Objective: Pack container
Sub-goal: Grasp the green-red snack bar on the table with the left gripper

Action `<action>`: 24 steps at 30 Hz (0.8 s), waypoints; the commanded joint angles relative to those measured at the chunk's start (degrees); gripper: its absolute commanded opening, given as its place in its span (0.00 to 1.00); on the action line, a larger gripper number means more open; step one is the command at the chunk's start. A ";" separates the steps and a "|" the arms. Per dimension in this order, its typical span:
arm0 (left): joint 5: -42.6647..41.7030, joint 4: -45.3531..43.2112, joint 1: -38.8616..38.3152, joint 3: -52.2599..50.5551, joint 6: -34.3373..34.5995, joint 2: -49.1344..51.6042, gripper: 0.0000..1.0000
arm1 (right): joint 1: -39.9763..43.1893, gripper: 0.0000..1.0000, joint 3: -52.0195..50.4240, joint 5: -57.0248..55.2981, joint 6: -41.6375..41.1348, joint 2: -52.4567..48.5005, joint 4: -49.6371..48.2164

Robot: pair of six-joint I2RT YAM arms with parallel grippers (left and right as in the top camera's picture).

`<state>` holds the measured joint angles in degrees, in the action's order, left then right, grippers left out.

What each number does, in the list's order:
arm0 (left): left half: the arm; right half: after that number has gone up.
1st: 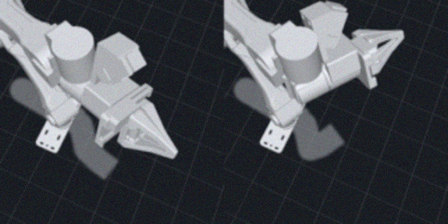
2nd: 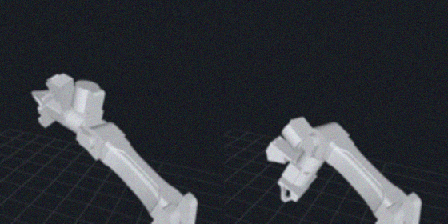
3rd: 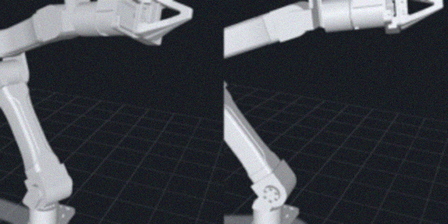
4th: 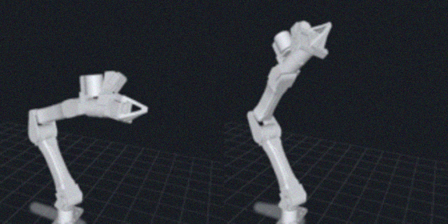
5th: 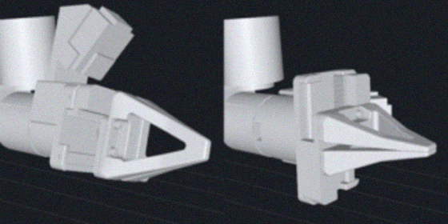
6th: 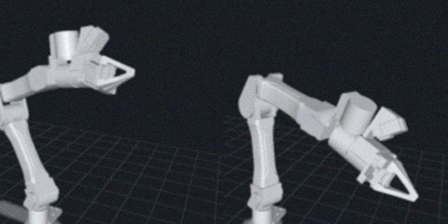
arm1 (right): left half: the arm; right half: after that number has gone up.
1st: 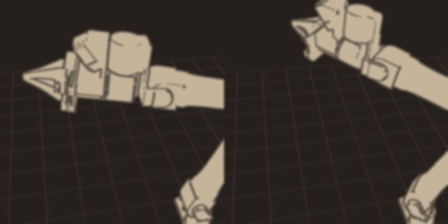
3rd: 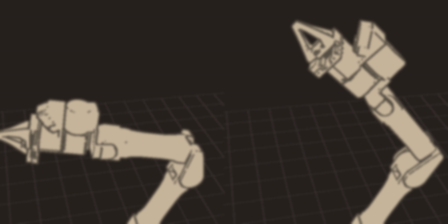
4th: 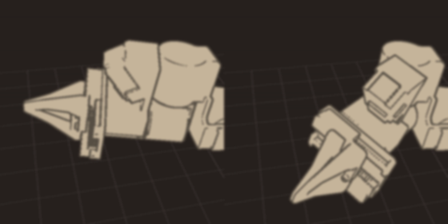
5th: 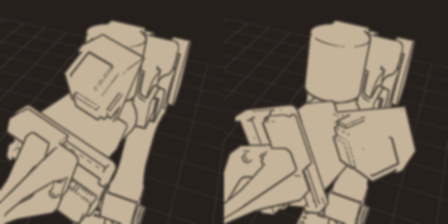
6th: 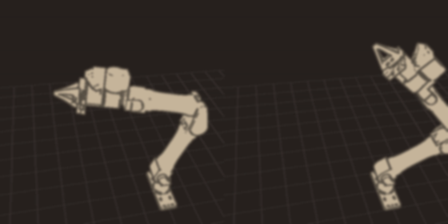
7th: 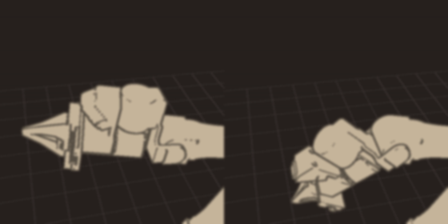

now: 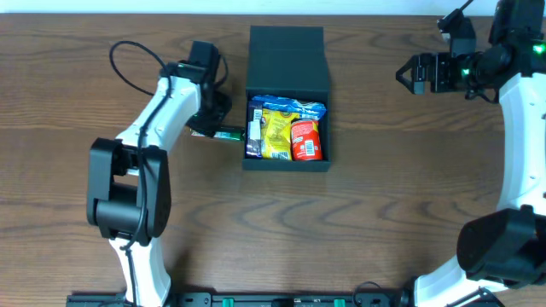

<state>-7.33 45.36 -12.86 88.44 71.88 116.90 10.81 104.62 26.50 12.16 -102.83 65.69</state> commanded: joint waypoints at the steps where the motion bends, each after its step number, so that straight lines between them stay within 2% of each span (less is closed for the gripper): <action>1: 0.42 -0.24 -0.94 -0.96 10.05 -0.96 0.47 | 0.37 0.99 0.04 0.31 0.33 0.90 0.48; 5: 0.66 -0.20 -2.29 -1.55 10.91 -0.96 0.46 | 0.37 0.99 -1.01 0.31 0.33 0.90 0.52; 8: 2.89 -0.15 -3.04 -2.16 11.34 -0.94 0.40 | 0.37 0.99 -2.43 0.28 0.35 0.90 0.39; 14: 5.86 0.90 -3.08 -2.47 12.66 -0.92 0.40 | 0.37 0.99 -3.98 0.28 0.79 0.90 0.42; 16: 5.86 0.90 -3.08 -3.17 13.33 -0.92 0.42 | 0.37 0.99 -3.98 0.31 0.79 0.90 0.44; 18: 5.86 0.26 -3.06 -4.52 14.91 -0.92 0.50 | 0.37 0.99 -3.98 0.28 0.81 0.90 0.42; 24: 6.14 -4.04 -2.89 -6.64 14.97 -0.39 0.52 | 0.37 0.99 -3.98 0.31 1.27 0.90 0.35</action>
<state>-2.70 41.98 -15.97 82.13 85.78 116.90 10.81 101.12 26.50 12.36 -102.83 66.02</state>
